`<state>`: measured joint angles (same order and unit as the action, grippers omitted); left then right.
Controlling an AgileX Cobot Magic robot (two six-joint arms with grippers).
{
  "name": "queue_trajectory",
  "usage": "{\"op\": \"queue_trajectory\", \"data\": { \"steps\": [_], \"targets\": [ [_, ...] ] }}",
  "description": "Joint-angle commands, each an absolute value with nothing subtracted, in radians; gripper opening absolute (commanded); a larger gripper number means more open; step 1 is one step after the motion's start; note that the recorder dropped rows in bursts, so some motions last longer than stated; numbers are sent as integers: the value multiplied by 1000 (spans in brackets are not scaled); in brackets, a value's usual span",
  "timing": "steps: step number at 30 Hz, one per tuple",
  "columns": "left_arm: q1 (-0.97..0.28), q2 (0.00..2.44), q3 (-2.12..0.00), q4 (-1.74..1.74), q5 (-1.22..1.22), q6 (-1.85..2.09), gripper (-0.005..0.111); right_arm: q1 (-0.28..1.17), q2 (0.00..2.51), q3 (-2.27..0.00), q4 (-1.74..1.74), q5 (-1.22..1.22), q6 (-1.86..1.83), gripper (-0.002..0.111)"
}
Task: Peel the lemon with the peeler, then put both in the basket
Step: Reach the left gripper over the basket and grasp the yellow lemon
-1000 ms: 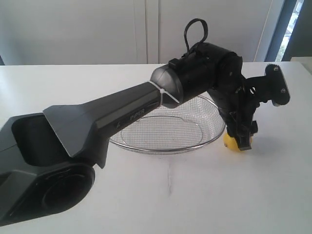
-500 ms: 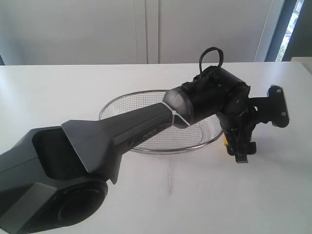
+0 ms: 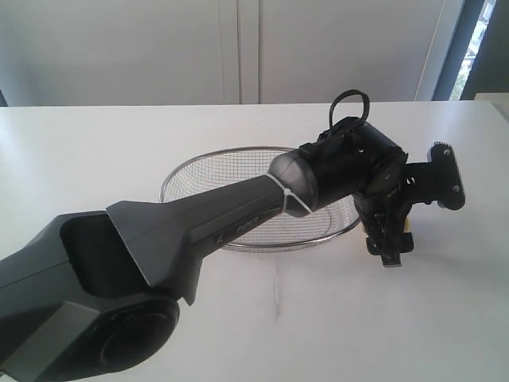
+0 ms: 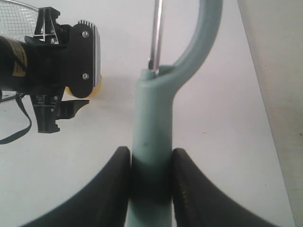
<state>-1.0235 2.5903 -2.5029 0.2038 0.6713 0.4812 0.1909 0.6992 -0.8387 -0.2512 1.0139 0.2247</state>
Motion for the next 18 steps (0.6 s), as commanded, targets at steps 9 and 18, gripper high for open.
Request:
{"op": "queue_trajectory", "data": {
  "steps": [9,18],
  "targets": [
    [-1039,2616,-2507,192,688,468,79,189,689,-837,-261,998,231,0],
    [-1039,2629,-2507,197,699,466,67,189,689,-837,-259,996,231,0]
  ]
}}
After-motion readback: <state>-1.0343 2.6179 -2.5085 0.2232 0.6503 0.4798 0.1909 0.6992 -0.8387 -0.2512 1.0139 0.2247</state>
